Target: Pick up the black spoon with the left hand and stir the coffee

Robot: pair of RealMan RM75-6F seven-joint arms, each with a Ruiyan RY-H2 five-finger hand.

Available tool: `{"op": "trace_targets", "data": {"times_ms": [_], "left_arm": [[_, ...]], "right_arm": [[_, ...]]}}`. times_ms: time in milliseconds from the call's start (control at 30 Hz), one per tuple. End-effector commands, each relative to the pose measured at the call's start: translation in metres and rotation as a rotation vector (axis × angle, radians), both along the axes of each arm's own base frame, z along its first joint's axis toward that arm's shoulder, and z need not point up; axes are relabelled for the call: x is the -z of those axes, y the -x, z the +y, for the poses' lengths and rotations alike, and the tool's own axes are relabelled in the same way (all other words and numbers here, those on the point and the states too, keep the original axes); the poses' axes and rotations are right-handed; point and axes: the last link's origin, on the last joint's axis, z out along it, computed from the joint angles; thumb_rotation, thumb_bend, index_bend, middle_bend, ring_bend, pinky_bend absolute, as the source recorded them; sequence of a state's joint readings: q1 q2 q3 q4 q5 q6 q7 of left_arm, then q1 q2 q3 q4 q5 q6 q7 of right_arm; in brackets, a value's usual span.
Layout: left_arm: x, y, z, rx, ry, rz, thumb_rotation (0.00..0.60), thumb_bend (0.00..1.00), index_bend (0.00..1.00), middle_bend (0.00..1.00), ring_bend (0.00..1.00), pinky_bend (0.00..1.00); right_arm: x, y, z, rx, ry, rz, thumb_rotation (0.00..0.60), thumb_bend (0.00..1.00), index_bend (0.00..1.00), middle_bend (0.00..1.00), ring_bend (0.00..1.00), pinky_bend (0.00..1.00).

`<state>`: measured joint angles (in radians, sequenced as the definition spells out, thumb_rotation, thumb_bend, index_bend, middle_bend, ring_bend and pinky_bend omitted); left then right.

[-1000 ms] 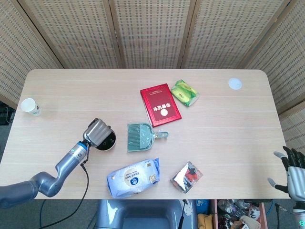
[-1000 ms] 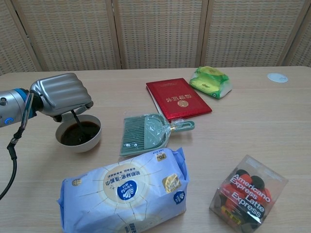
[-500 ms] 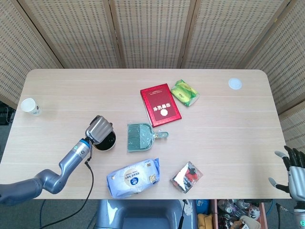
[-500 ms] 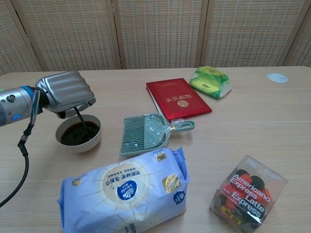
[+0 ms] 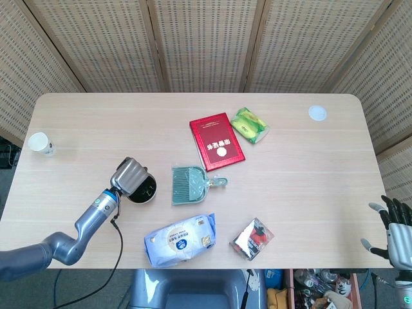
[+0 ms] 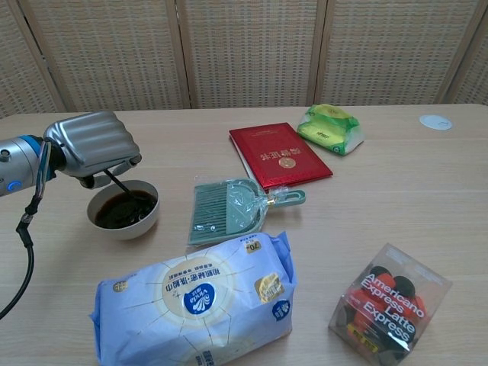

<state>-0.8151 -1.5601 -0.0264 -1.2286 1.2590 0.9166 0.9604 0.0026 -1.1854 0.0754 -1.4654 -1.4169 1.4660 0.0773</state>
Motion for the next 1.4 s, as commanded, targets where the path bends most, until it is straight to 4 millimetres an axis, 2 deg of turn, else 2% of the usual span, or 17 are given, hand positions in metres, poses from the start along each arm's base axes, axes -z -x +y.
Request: {"op": "trace_targets", "data": {"times_ms": [33, 267, 467, 600, 767, 933, 1067, 1233, 1333, 1400], "left_arm": [[0.0, 0.0, -0.001, -0.001, 0.0, 0.0, 0.6, 0.28, 0.63, 0.92, 0.82, 0.79], [-0.002, -0.001, -0.003, 0.0, -0.004, 0.003, 0.6, 0.26, 0.63, 0.91, 0.82, 0.79], [-0.028, 0.0, -0.007, -0.089, -0.061, -0.141, 0.6, 0.26, 0.61, 0.91, 0.82, 0.79], [-0.058, 0.006, -0.02, -0.183, -0.116, -0.286, 0.6, 0.26, 0.53, 0.88, 0.8, 0.79], [-0.092, 0.011, -0.044, -0.301, -0.155, -0.495, 0.6, 0.26, 0.39, 0.78, 0.71, 0.78], [-0.124, 0.028, -0.074, -0.366, -0.229, -0.686, 0.6, 0.26, 0.3, 0.59, 0.56, 0.73], [-0.135, 0.046, -0.105, -0.404, -0.253, -0.771, 0.6, 0.26, 0.23, 0.45, 0.43, 0.61], [-0.143, 0.063, -0.14, -0.451, -0.262, -0.897, 0.6, 0.26, 0.11, 0.21, 0.16, 0.34], [-0.145, 0.072, -0.157, -0.474, -0.276, -0.941, 0.6, 0.26, 0.08, 0.08, 0.04, 0.18], [-0.144, 0.079, -0.168, -0.488, -0.287, -0.961, 0.6, 0.26, 0.06, 0.03, 0.01, 0.09]], "right_arm": [[0.0, 0.0, 0.0, 0.001, 0.001, 0.0, 0.6, 0.12, 0.25, 0.16, 0.01, 0.04], [-0.001, 0.001, 0.001, 0.003, 0.002, -0.001, 0.6, 0.12, 0.25, 0.16, 0.01, 0.04], [-0.002, 0.0, 0.0, -0.003, 0.002, 0.001, 0.6, 0.12, 0.25, 0.16, 0.01, 0.04], [-0.003, -0.002, -0.003, -0.013, -0.001, 0.006, 0.6, 0.12, 0.25, 0.16, 0.01, 0.04], [-0.003, -0.006, -0.008, -0.027, -0.005, 0.014, 0.6, 0.12, 0.25, 0.16, 0.01, 0.04], [-0.003, -0.014, -0.014, -0.055, -0.014, 0.025, 0.6, 0.12, 0.25, 0.16, 0.01, 0.04], [-0.002, -0.022, -0.018, -0.082, -0.02, 0.037, 0.6, 0.12, 0.25, 0.16, 0.01, 0.04], [0.003, -0.032, -0.021, -0.103, -0.04, 0.042, 0.6, 0.12, 0.25, 0.15, 0.01, 0.04], [0.005, -0.038, -0.022, -0.119, -0.049, 0.042, 0.6, 0.12, 0.25, 0.15, 0.0, 0.04], [0.007, -0.042, -0.022, -0.132, -0.052, 0.043, 0.6, 0.12, 0.25, 0.14, 0.0, 0.04]]}}
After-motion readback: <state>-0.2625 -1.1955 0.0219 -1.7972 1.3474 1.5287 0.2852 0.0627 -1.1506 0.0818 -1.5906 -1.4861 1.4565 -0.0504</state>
